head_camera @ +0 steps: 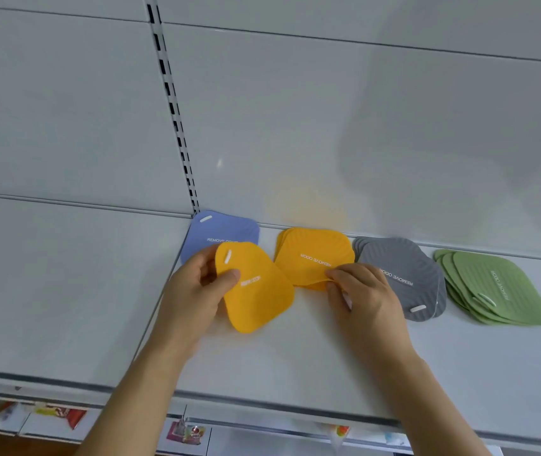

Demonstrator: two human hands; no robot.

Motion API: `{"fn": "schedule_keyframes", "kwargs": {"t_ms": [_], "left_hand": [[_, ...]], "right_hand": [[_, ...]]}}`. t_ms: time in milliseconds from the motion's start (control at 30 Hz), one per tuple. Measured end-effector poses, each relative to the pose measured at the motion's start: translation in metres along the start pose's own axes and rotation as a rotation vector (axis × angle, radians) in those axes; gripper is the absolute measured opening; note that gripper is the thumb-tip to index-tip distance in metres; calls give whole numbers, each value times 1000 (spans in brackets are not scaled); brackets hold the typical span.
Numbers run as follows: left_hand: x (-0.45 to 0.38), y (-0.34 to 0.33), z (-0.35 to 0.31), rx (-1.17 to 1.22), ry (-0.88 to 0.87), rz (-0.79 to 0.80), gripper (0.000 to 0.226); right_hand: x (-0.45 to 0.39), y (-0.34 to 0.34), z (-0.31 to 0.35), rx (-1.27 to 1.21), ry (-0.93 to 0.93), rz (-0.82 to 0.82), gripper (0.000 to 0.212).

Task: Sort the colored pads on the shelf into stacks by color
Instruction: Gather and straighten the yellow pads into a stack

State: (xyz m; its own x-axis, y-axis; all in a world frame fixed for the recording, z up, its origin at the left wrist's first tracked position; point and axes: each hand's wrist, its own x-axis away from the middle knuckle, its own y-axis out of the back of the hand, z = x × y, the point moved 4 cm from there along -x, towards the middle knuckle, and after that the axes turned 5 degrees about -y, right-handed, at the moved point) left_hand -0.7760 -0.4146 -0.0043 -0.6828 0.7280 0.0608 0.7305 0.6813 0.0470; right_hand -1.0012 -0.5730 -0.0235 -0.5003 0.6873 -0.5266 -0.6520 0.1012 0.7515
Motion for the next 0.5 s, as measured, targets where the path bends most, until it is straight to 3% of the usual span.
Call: {"fn": "schedule_keyframes", "kwargs": {"t_ms": [67,200,333,500], "left_hand": [[4,-5,-1,113,22,-74,21],[5,0,-11,182,-48,-136,32],[4,9,-22,88,-146,-124,25],[11,-12,-31,171,-82,-67,23]], "right_hand": [[-2,3,1,-18,-10,-33,15],[-16,25,8,-115,-133,-175,22],[-27,59,39,-220,-200,-337,13],[-26,48,102,-421,-224,-184,13]]}}
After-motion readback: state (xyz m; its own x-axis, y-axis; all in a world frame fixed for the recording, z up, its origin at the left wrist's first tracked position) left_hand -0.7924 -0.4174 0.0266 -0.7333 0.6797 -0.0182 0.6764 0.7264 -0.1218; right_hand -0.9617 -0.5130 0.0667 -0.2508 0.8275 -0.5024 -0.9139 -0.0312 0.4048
